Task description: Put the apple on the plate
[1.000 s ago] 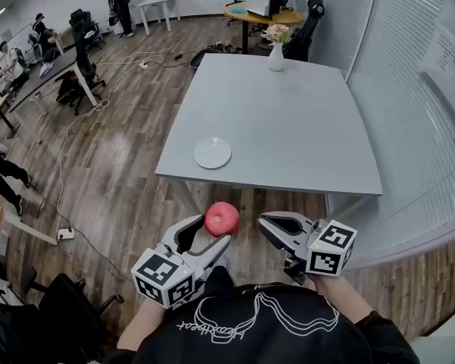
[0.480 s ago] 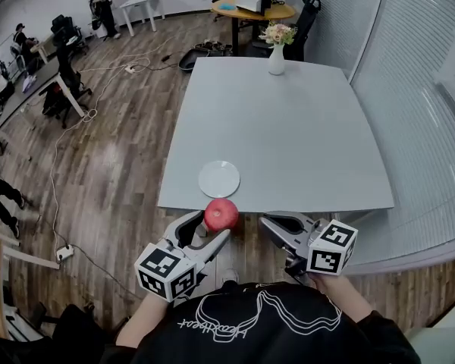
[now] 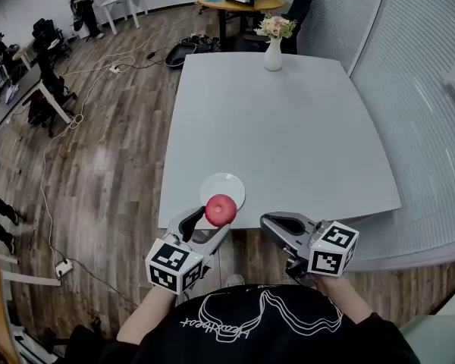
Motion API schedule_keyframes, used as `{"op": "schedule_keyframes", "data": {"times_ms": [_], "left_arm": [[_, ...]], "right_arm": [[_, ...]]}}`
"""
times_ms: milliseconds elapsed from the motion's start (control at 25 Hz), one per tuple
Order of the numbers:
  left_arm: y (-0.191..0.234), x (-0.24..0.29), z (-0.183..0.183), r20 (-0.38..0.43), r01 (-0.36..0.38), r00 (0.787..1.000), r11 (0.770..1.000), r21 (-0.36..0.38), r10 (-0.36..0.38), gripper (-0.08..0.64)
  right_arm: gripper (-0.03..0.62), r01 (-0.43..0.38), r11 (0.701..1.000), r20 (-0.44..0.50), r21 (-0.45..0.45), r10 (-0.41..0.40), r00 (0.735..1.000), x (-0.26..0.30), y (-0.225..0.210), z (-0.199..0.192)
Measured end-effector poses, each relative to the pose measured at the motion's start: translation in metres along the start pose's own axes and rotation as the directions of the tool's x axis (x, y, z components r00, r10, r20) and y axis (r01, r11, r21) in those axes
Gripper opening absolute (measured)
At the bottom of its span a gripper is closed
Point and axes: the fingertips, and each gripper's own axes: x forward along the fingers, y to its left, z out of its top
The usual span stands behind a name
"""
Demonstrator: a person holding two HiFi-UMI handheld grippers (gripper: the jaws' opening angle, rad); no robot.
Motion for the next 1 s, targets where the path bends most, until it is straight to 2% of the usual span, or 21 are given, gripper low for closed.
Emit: {"op": "schedule_keyframes", "data": {"times_ms": [440, 680, 1000], "left_arm": [[0.03, 0.05, -0.016, -0.071, 0.054, 0.996, 0.997, 0.046, -0.05, 0.281], [0.05, 0.071, -0.031, -0.106, 0.023, 0.994, 0.995, 0.099, -0.012, 0.282], [0.07, 0.093, -0.059, -0.146, 0.002, 0.989, 0.996, 0.094, 0.012, 0.282]], "right_arm": [[0.009, 0.104, 0.993, 0.006, 0.057, -0.105, 0.994, 0.005, -0.04, -0.002], [0.009, 0.137, 0.987, 0.028, 0.08, -0.139, 0.99, -0.003, -0.051, -0.001], [0.009, 0.171, 0.981, 0.015, 0.097, -0.173, 0.985, -0.008, -0.059, -0.004]]}}
